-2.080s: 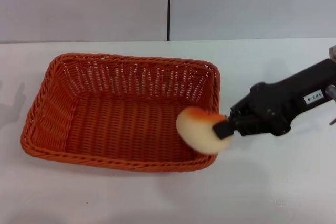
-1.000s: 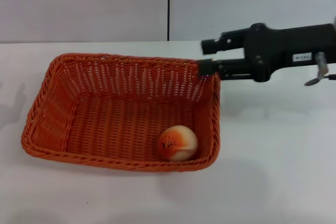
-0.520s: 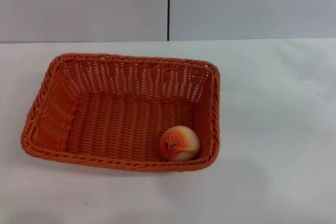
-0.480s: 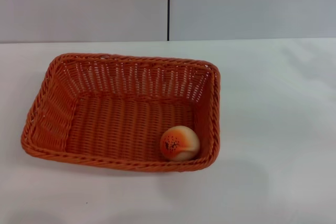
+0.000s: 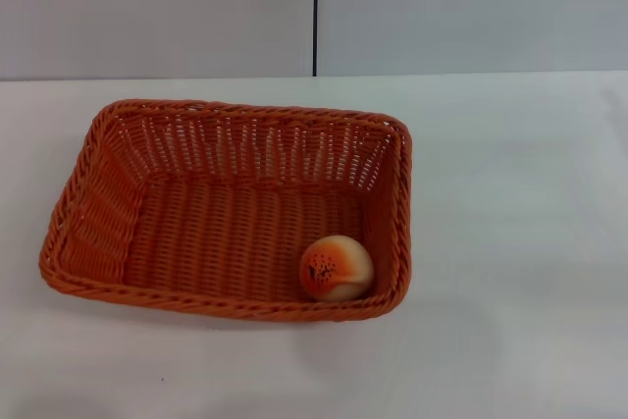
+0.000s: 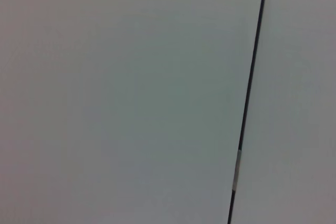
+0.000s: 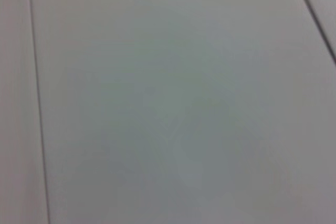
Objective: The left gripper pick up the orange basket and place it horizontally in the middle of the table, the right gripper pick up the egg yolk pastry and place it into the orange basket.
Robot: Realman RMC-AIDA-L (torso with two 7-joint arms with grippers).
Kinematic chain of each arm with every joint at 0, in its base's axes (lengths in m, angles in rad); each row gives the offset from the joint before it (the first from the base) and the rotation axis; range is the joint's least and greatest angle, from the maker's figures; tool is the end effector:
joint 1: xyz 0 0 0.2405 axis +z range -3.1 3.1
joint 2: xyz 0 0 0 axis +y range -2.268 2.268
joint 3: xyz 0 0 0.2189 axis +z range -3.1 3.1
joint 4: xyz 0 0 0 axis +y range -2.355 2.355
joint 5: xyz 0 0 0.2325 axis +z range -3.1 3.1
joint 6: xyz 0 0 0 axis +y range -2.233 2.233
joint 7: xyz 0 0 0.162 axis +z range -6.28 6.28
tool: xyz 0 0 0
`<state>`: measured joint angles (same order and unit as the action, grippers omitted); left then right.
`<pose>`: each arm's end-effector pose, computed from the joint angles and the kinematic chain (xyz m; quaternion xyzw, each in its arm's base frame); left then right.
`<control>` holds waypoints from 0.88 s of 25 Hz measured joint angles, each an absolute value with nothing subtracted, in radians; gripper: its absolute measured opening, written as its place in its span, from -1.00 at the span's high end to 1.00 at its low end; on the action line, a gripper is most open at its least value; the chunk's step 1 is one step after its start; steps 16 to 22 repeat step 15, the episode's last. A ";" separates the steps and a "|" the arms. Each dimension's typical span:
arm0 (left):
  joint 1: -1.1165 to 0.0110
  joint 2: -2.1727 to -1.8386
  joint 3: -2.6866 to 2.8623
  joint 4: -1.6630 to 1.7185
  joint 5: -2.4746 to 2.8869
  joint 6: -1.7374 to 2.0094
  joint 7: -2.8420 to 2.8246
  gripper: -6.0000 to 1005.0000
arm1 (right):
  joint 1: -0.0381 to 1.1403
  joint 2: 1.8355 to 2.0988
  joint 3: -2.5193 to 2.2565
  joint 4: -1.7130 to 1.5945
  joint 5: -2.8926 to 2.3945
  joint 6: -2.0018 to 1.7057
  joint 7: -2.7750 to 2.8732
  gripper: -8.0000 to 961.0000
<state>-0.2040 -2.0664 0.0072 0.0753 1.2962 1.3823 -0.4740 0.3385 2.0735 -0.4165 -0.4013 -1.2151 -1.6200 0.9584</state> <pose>-0.4092 0.2415 0.0676 -0.5649 -0.3171 -0.3186 0.6920 0.2989 0.3121 0.1041 -0.6826 0.1893 0.5157 0.4820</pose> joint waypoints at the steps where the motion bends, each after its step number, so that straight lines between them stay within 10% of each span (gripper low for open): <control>1: -0.204 -2.066 0.007 0.075 1.296 1.382 -0.474 -0.09 | 0.339 2.074 -0.417 -0.401 -1.215 -1.620 0.958 -0.08; 22: -0.206 -2.069 -0.055 0.023 1.297 1.421 -0.370 -0.09 | 0.385 2.057 -0.421 -0.395 -1.215 -1.509 0.934 -0.08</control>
